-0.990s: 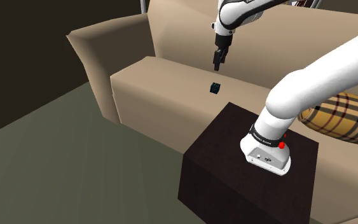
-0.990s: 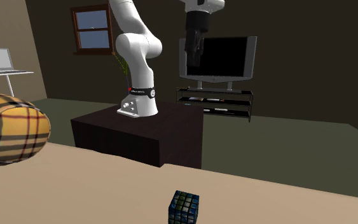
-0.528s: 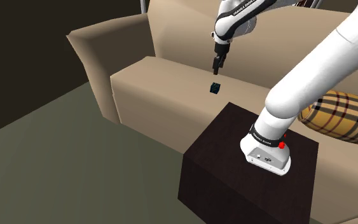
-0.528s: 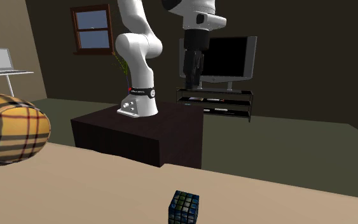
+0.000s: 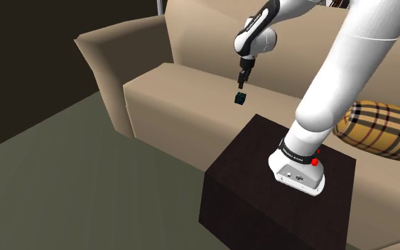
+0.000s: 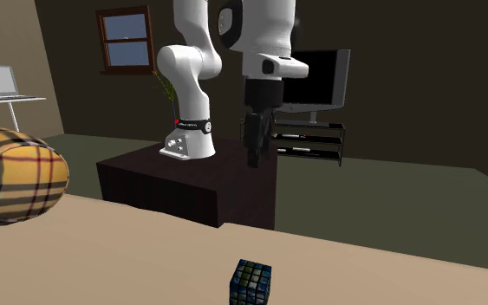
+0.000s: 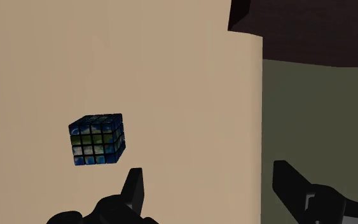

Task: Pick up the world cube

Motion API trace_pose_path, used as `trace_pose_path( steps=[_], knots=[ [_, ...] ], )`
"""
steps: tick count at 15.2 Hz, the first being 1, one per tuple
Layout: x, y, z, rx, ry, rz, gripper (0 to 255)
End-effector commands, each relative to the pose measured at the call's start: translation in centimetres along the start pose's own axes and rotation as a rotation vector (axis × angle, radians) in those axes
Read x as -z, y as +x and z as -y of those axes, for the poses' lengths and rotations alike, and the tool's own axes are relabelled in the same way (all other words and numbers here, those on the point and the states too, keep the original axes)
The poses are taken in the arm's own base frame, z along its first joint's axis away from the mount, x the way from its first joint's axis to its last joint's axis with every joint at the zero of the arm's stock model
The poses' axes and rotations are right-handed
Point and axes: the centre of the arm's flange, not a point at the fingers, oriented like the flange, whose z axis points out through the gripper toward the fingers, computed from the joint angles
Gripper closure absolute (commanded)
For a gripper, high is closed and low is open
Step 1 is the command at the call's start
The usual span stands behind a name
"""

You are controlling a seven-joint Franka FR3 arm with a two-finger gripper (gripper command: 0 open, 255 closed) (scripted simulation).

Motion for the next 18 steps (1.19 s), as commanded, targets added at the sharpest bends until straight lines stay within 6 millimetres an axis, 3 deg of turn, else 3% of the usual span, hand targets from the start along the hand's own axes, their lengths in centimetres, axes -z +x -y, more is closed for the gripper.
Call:
trace_pose_path(
  steps=[1, 14, 18],
  knots=[
    [-1.9, 0.4, -1.8, 0.002, 0.001, -0.004, 0],
    [-13.9, 3.2, -13.8, 0.009, 0.011, -0.027, 0],
    [-15.6, 3.3, -13.9, 0.009, 0.012, -0.028, 0]
  ],
)
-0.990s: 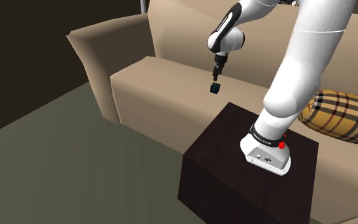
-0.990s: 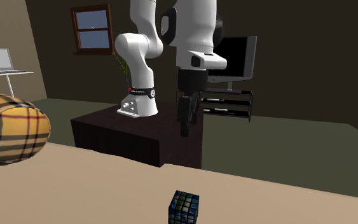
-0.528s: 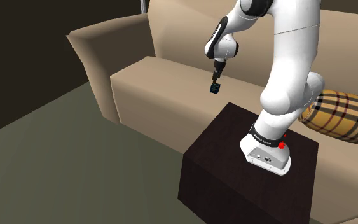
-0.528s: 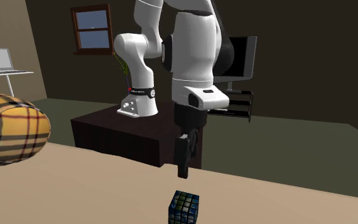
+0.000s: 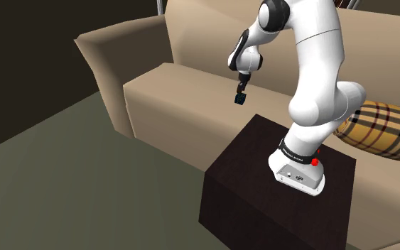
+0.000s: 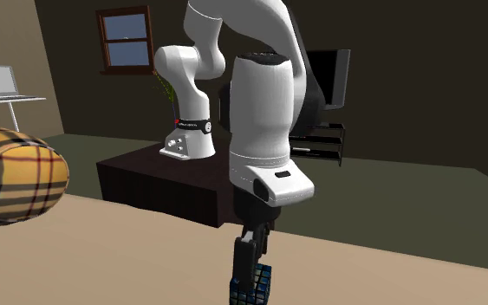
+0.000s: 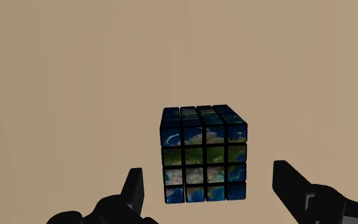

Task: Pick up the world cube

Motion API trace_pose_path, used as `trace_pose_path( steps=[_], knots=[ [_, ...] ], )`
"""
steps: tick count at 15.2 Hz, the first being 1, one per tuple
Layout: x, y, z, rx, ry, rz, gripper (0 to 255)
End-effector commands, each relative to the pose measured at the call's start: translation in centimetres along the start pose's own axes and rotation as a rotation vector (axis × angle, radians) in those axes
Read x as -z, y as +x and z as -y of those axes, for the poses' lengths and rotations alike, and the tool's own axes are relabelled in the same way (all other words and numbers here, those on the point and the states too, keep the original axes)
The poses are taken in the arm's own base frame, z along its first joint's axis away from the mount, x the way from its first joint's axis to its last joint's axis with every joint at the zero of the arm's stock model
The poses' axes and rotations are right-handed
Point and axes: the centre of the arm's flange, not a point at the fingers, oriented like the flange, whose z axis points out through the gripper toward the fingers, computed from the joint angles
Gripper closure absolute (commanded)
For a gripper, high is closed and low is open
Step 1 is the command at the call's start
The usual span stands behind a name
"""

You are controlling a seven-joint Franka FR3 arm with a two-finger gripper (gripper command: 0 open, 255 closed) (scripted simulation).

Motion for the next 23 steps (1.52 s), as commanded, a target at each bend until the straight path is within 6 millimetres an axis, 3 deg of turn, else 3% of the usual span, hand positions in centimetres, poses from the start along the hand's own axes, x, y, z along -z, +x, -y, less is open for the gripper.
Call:
trace_pose_path(
  steps=[1, 4, 6, 7, 16, 23],
  knots=[
    [-1.0, 0.0, -0.2, 0.000, 0.000, 0.000, 0],
    [-2.9, 0.1, -0.1, 0.000, 0.000, 0.000, 0],
    [-2.9, 0.1, -0.1, 0.000, 0.000, 0.000, 0],
    [-2.8, 0.1, -0.1, 0.000, 0.000, 0.000, 255],
    [-2.9, 0.1, -0.1, 0.000, 0.000, 0.000, 255],
    [0.8, 0.0, -0.2, 0.000, 0.000, 0.000, 255]
  ],
)
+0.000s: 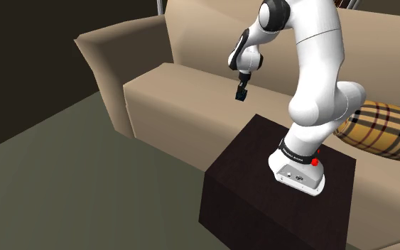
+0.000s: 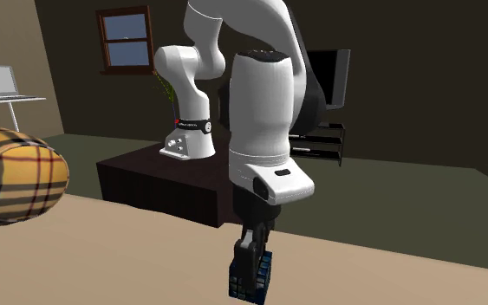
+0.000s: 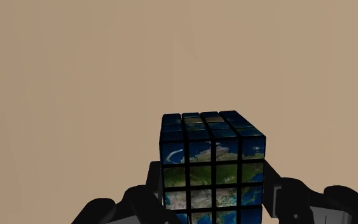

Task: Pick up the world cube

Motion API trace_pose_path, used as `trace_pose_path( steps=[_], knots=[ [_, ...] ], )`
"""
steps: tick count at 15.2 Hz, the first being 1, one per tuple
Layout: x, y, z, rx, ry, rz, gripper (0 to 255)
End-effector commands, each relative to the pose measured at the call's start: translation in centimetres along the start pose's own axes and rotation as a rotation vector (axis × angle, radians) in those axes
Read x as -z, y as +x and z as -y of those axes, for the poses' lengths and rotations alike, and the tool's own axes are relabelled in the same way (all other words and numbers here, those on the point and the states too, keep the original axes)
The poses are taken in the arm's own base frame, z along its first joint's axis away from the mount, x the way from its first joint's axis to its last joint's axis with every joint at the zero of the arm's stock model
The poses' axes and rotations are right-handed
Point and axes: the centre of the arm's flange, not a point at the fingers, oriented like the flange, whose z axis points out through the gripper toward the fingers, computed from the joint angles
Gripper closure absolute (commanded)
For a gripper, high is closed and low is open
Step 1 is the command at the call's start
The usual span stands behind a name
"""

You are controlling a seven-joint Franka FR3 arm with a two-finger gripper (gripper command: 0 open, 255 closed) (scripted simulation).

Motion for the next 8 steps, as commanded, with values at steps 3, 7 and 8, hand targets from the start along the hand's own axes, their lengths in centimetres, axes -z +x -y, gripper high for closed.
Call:
trace_pose_path(
  steps=[3, 7, 8],
  knots=[
    [2.1, 0.0, -0.1, 0.000, 0.000, 0.000, 255],
    [4.2, 0.0, -0.1, 0.000, 0.000, 0.000, 255],
    [4.7, -0.1, -0.1, 0.000, 0.000, 0.000, 255]
  ],
)
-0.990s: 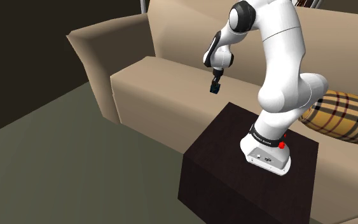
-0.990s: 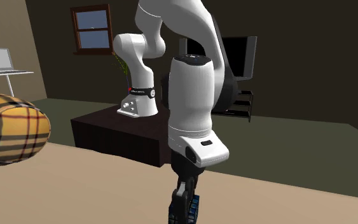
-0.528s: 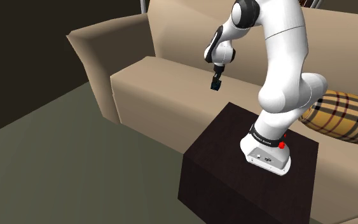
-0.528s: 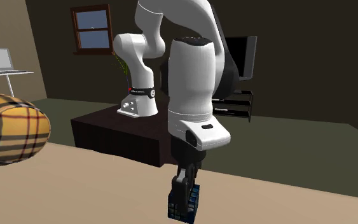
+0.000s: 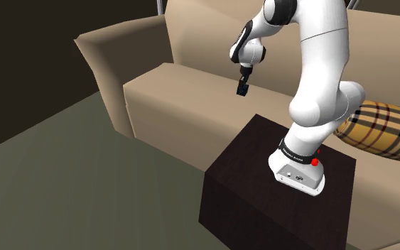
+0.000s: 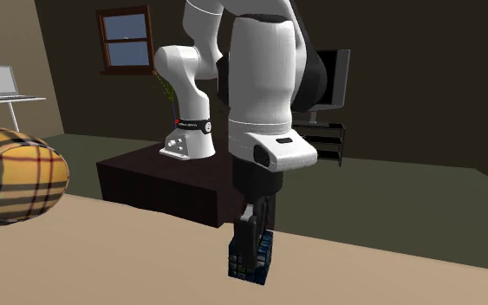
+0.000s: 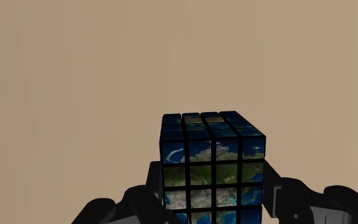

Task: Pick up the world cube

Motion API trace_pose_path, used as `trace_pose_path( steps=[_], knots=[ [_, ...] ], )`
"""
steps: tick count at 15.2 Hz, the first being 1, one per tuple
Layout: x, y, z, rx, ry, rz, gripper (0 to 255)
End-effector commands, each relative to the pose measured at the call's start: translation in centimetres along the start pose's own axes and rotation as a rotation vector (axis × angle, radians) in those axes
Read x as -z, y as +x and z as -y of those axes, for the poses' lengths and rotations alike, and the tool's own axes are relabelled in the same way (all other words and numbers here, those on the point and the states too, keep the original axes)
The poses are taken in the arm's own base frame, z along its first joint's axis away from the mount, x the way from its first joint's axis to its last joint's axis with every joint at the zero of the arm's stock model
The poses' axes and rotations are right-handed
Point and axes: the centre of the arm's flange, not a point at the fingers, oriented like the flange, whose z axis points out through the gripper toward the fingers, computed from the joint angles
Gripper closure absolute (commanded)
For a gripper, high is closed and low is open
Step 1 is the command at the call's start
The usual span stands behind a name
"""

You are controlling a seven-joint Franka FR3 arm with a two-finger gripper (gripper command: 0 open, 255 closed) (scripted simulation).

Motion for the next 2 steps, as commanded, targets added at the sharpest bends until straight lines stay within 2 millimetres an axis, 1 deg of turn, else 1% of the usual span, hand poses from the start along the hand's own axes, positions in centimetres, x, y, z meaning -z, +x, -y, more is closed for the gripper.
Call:
trace_pose_path(
  steps=[1, 2],
  knots=[
    [0.66, 0.00, -0.05, 0.000, 0.000, 0.000, 255],
    [0.66, 0.00, -0.05, 0.000, 0.000, 0.000, 255]
  ],
)
